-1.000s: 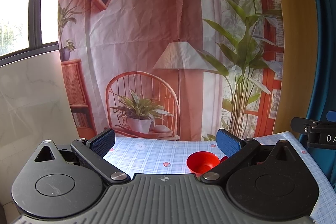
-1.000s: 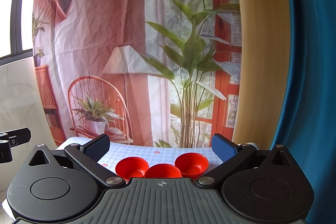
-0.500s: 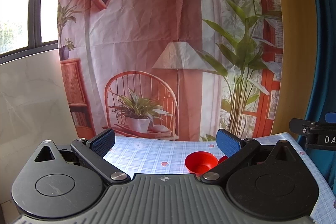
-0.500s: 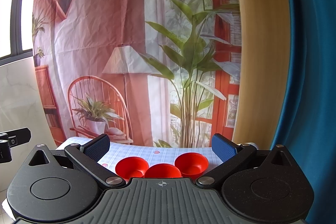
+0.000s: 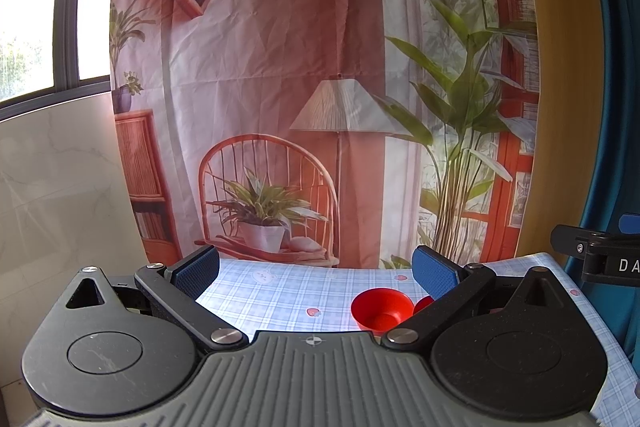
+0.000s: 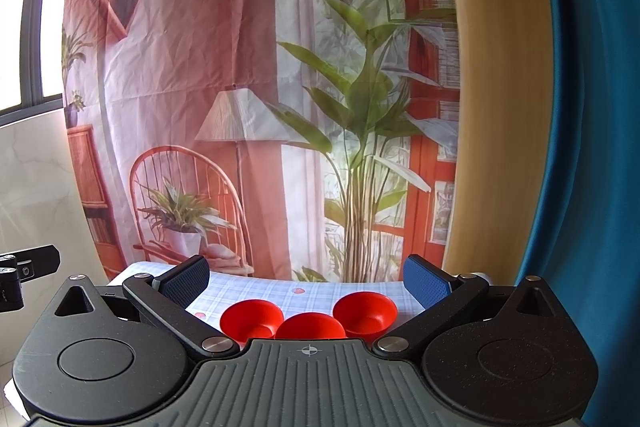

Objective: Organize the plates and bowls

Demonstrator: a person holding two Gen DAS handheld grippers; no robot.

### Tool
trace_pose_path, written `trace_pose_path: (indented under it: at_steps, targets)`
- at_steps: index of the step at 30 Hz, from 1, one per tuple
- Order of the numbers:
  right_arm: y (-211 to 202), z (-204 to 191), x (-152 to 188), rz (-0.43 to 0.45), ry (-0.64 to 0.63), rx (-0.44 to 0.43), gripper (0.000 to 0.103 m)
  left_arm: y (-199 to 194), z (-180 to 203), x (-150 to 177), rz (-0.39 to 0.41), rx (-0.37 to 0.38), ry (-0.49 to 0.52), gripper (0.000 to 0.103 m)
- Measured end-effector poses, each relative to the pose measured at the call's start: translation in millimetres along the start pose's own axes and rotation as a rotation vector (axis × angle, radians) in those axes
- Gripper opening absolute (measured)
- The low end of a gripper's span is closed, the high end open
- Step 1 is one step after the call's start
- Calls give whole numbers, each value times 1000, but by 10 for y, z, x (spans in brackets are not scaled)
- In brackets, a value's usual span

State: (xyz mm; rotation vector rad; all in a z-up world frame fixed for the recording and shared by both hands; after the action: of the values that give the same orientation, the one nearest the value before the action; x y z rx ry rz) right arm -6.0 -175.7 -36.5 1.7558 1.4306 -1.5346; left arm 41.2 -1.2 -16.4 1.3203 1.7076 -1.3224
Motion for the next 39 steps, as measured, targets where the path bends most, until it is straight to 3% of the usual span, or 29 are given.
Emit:
trace_pose_path:
  at_steps: [24, 31, 39]
  targets:
    - [-2, -33, 30, 3, 7, -24, 103, 8, 29, 25, 19, 18, -9, 103]
    - [65, 9, 181, 19, 13, -80, 103, 70, 65, 129, 41, -13, -34, 103]
    - [306, 162, 460, 5, 25, -67, 103, 334, 170, 410, -13, -17, -27, 103]
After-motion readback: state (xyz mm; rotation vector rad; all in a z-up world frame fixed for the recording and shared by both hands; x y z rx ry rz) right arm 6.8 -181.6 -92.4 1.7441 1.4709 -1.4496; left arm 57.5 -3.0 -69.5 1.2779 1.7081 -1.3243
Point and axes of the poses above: each gripper's, at about its wrist camera, not at the fingertips, and y roughly the way its jaws point, z to its right, x to its underside, the point moved 5 cm from there along y, roughly the way its jaws point, and after that the axes turned 14 degrees about y, right-handed, at the moved point
